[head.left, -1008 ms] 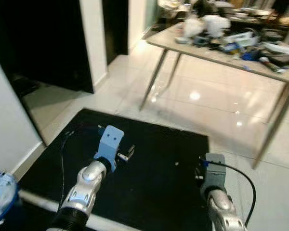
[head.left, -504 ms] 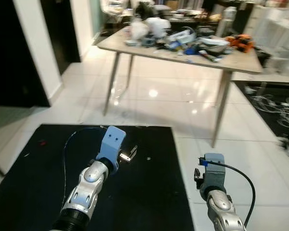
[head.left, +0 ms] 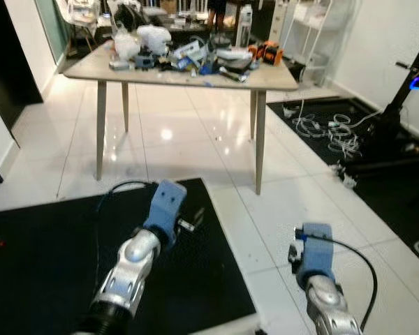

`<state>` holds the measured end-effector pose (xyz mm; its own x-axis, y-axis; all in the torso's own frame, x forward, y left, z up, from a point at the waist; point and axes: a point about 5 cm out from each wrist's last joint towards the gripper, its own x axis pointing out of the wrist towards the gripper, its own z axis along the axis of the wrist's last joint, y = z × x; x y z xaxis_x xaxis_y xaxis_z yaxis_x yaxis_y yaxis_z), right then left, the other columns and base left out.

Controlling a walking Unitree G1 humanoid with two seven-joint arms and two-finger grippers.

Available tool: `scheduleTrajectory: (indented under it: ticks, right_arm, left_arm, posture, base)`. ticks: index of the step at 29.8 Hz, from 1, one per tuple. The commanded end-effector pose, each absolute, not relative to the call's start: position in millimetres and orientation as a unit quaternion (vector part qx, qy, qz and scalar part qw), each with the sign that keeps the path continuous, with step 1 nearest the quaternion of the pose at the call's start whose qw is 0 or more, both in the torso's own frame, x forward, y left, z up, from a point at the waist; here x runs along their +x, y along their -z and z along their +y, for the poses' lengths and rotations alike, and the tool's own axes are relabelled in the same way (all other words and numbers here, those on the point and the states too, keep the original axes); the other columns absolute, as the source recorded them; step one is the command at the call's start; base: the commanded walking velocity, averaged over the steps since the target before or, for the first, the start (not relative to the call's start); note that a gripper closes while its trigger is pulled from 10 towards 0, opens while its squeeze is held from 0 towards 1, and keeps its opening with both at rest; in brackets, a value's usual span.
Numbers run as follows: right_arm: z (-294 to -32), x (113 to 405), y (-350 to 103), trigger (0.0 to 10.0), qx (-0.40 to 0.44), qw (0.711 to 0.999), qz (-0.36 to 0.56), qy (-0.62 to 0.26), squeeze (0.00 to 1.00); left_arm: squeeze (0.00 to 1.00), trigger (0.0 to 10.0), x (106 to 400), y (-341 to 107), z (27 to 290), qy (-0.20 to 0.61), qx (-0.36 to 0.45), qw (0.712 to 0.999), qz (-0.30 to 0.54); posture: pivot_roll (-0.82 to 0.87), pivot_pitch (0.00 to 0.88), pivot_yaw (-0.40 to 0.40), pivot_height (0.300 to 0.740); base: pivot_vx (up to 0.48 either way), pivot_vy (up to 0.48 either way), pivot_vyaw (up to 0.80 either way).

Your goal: Picking trash to rubbish bin

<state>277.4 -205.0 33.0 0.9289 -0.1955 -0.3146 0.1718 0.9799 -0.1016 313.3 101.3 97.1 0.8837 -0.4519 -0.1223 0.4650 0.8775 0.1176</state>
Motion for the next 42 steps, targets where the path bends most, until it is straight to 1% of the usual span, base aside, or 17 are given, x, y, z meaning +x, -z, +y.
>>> scheduleTrajectory:
  ticks: [1, 10, 42]
  right_arm:
    - [-200.8, 278.7, -34.2, 10.0, -0.032, 0.983, 0.158, 0.085, 0.00]
    - [-200.0, 280.0, -35.5, 10.0, -0.035, 0.984, 0.155, 0.081, 0.00]
    - [-200.0, 276.5, -32.7, 10.0, -0.038, 0.983, 0.158, 0.081, 0.00]
  left_arm:
    - [0.00, 10.0, 311.7, -96.5, 102.9, 0.240, 0.069, 0.967, 0.045]
    - [0.00, 10.0, 311.7, -96.6, 103.3, 0.239, 0.061, 0.968, 0.043]
    - [0.00, 10.0, 309.0, -92.7, 103.3, 0.248, 0.057, 0.966, 0.048]
  posture:
    - [-0.09, 0.020, 0.007, 0.740]
    - [-0.09, 0.022, 0.005, 0.740]
    - [-0.09, 0.039, 0.009, 0.740]
  base:
    - [0.000, 0.000, 0.00]
    - [0.365, 0.000, 0.00]
    - [0.434, 0.000, 0.00]
